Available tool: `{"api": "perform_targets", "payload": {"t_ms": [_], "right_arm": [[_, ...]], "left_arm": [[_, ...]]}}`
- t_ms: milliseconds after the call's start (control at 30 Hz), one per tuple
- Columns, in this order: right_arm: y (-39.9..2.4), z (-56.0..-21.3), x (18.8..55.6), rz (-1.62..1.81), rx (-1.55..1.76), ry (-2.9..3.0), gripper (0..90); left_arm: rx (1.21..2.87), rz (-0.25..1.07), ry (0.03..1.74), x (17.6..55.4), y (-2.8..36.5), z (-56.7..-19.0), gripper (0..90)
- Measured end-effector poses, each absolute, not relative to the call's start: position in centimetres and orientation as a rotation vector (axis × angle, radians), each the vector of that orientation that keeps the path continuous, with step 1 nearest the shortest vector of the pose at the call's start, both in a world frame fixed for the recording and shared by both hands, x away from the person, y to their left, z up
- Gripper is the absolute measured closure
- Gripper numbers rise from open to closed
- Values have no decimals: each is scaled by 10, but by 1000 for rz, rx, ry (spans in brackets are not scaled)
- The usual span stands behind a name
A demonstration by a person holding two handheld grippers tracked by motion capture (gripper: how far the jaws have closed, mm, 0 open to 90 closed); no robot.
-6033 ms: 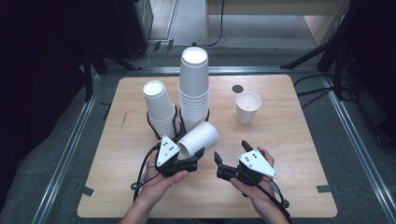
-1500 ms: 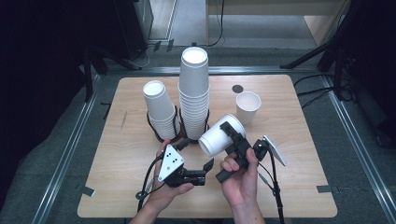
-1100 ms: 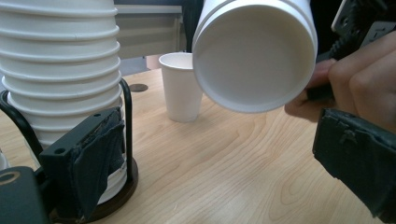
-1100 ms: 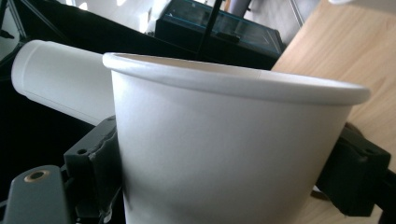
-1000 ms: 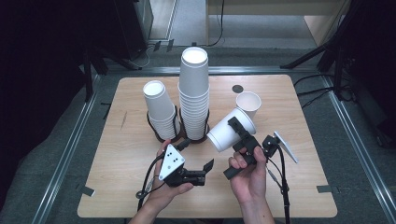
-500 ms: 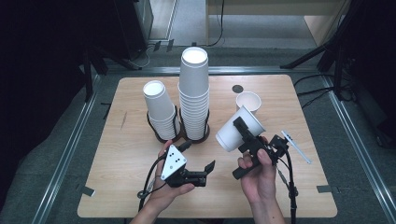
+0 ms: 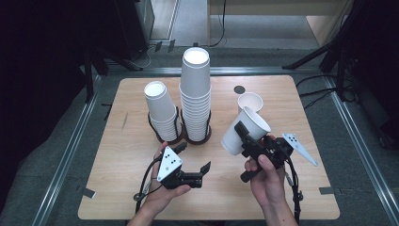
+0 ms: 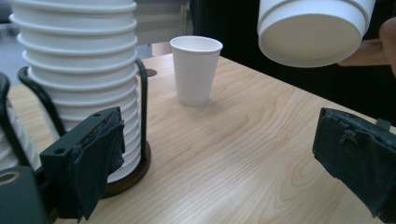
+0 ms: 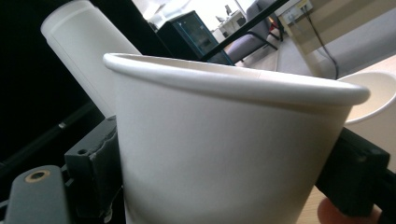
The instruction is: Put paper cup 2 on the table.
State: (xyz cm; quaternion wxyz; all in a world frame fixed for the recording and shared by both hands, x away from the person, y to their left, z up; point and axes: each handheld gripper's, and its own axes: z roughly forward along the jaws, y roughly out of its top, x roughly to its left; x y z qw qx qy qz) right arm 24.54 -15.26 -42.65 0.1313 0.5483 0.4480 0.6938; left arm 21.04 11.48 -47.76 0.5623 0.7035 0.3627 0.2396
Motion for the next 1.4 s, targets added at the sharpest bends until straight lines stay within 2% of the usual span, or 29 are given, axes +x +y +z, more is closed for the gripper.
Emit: {"api": "perform_targets", "payload": {"t_ms": [733,1400], "right_arm": [[-165,-436,238,1930,1313,1380,138],[-173,-465,251,1691,1142,1340,138]], "left_arm": [[1644,633,1007,205,167,-499,23],[1597,699,1189,207,226,-519,0]]}}
